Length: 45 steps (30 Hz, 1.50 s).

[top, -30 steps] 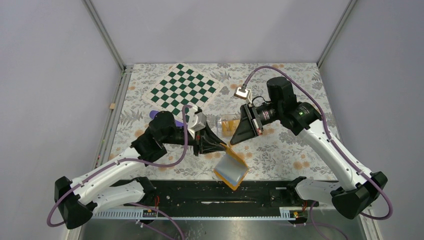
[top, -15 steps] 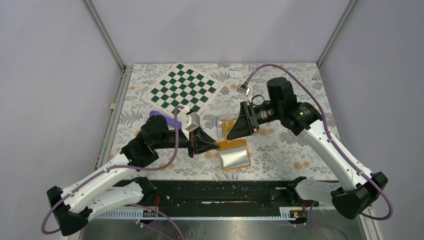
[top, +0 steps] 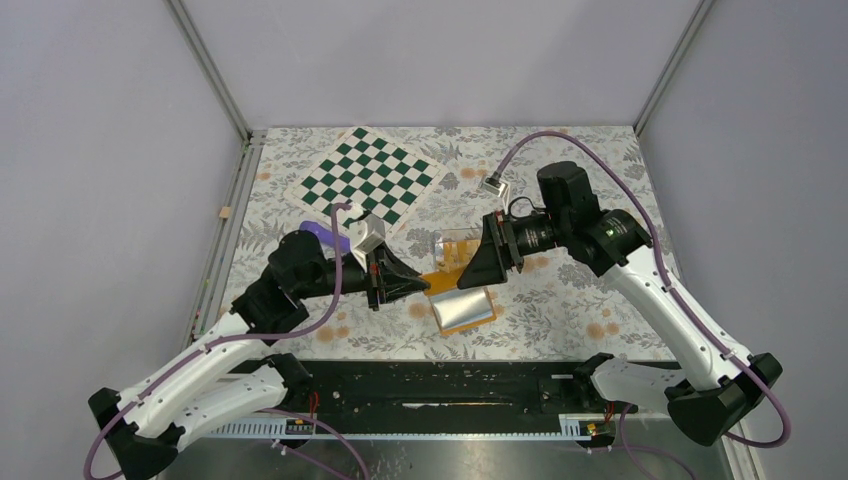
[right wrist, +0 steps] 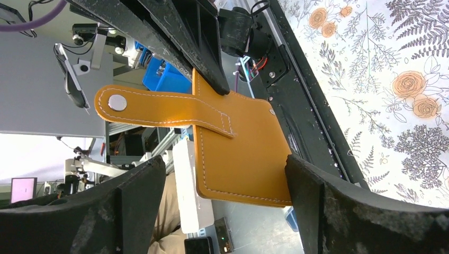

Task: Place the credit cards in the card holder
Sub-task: Open the card holder at the center of the board.

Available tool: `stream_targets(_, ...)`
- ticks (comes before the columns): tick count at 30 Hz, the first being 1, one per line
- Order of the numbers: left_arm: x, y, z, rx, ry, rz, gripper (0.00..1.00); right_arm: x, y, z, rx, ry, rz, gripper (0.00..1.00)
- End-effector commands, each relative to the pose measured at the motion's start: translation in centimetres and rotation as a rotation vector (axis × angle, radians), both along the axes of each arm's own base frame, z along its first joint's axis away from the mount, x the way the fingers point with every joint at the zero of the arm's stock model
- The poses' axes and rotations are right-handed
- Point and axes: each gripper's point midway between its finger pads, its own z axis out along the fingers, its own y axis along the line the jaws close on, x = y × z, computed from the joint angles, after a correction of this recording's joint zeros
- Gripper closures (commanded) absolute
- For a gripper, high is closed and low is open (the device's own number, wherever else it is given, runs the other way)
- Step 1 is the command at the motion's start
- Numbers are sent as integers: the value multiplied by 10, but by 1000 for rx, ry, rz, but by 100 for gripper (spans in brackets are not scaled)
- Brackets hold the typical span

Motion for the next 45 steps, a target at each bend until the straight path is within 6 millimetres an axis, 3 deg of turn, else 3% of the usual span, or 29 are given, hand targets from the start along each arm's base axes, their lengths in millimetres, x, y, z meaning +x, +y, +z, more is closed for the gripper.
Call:
stream_targets(1, -7, 0, 18, -53, -17, -42, 100, -9, -3, 6, 30, -38, 45, 10)
stream_targets(4, -9, -1, 26, -82, -23, -59, 100, -8, -1, -1, 19, -16, 50, 18)
stream_targets(9, -7, -4, 31, -92, -3, -55, 100, -8, 7, -8, -6, -4, 57, 45)
stream_targets(12, -4, -6, 30, -86, 15, -49, 100, -3, 13, -9, -3, 18, 33, 89)
stream_targets(13, -1, -5, 28, -77, 26, -31, 99, -1, 14, -9, 2, 21, 21, 96)
stream_targets(14, 3, -5, 27, -67, 37, -12, 93, 1, 15, -8, 6, 17, 2, 100)
stream_targets(17, 16, 2, 16, -23, 86, 80, 33, 11, 15, -9, -5, -6, -64, 100)
stream_targets(19, 26, 9, 8, -2, 129, 165, 12, 17, 15, -11, -16, -4, -102, 100)
stream_targets(21, 35, 18, -2, 13, 181, 257, 3, 18, 15, -11, -10, 2, -113, 100)
stream_targets(27, 45, 36, -47, 104, 423, 437, 1, 31, 10, -14, 9, 14, -214, 100)
stream_targets(34, 31, 25, -102, 233, 659, 393, 9, 44, 5, -18, 43, 31, -327, 100)
stream_targets(45, 29, 22, -116, 240, 717, 389, 18, 55, 2, -24, 43, 63, -389, 100)
